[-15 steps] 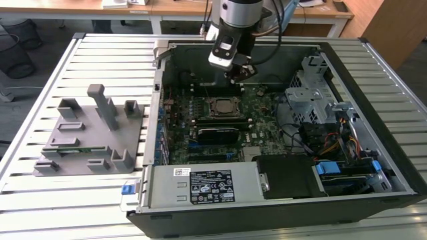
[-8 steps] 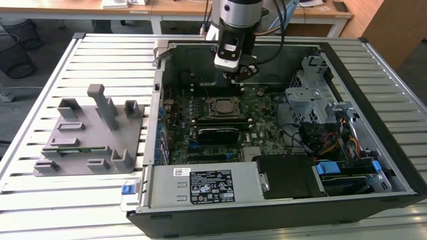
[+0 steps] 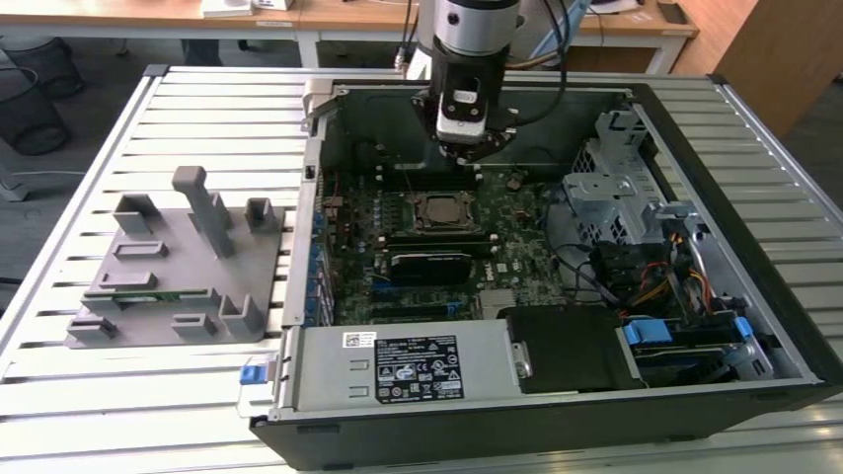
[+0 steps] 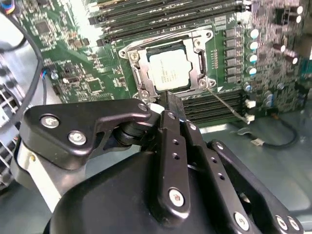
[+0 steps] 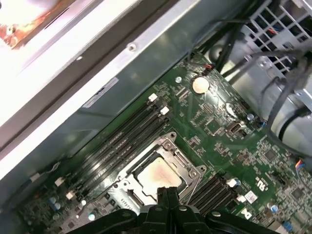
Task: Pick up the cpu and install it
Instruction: 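Install the first cpu locking lever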
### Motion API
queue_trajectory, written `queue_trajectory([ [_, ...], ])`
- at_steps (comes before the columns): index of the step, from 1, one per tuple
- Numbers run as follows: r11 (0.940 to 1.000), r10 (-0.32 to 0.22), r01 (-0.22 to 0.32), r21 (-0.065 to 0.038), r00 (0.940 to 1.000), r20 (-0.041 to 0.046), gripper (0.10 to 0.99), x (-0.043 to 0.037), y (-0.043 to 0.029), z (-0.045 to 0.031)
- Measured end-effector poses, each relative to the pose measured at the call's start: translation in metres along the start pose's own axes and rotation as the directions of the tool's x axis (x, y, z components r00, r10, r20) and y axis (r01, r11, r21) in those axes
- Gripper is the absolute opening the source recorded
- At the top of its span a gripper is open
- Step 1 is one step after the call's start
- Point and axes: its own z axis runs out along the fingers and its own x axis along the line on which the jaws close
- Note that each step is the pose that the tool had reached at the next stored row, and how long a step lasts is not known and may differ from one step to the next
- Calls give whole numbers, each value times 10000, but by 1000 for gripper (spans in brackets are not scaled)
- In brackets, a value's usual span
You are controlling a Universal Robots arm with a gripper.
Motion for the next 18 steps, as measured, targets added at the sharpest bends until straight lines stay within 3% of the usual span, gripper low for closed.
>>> queue_trajectory([
  [4,9974,-718,718,5,9974,-22,106,0,0,4],
  [9,9868,-1621,1621,11,9868,-51,106,0,0,9],
  [14,9679,-2513,2513,13,9679,-79,106,0,0,14],
  [18,9472,-3207,3208,12,9471,-100,106,0,-1,18],
])
